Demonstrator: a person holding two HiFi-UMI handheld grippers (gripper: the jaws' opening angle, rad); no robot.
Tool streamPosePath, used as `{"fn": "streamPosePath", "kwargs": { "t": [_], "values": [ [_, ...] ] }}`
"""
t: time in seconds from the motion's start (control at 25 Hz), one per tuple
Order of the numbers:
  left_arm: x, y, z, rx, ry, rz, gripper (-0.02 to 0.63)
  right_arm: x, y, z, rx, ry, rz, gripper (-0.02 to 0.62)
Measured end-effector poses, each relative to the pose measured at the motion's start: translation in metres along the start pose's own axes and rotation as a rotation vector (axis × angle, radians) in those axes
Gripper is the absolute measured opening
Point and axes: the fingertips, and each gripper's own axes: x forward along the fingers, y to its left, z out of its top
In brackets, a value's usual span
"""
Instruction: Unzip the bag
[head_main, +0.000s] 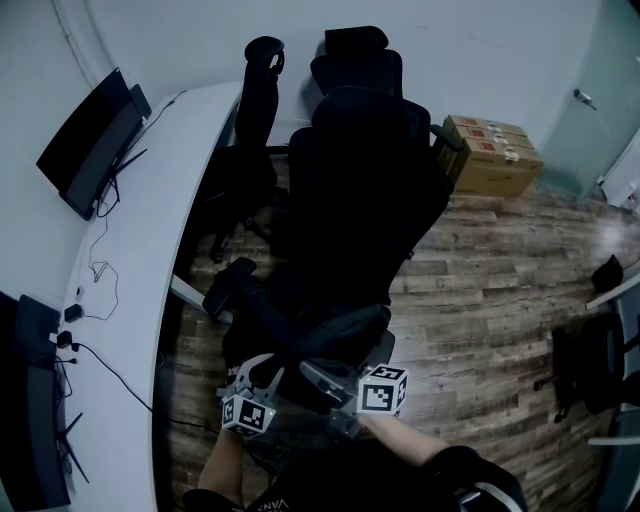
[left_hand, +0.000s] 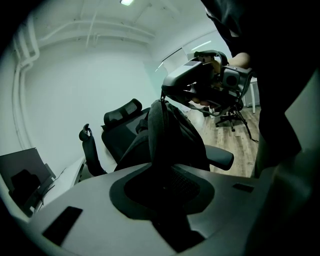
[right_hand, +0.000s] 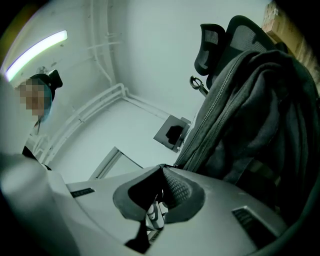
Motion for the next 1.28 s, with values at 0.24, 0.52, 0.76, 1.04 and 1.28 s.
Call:
{"fn": "streamPosePath", "kwargs": {
  "t": [0.24, 0.52, 0.76, 1.04, 1.28],
  "values": [
    [0.000, -0.001, 0.006, -0.022, -0.003, -0.002, 0.104, -0.008, -0.004, 0.011, 0.059, -0.042, 0.013, 0.044],
    [0.000, -0.001, -0.006, -0.044, 0.018, 0.004, 0.101, -0.027, -0.016, 0.044, 0.081, -0.125, 0.003, 0.044],
    [0.000, -0.007, -0.006, -0.062, 0.034, 0.005, 0.101, -0.045, -0.021, 0.055, 0.091, -0.167, -0.006, 0.044],
    [0.001, -0.011, -0.008, -0.067, 0.059, 0.019, 0.101, -0.070, -0.028, 0.073, 0.079, -0.212, -0.028, 0.044],
    [0.002, -0.011, -0.001, -0.074, 0.074, 0.017, 0.100, -0.086, -0.035, 0.088, 0.090, -0.251, -0.039, 0.044]
  ]
}}
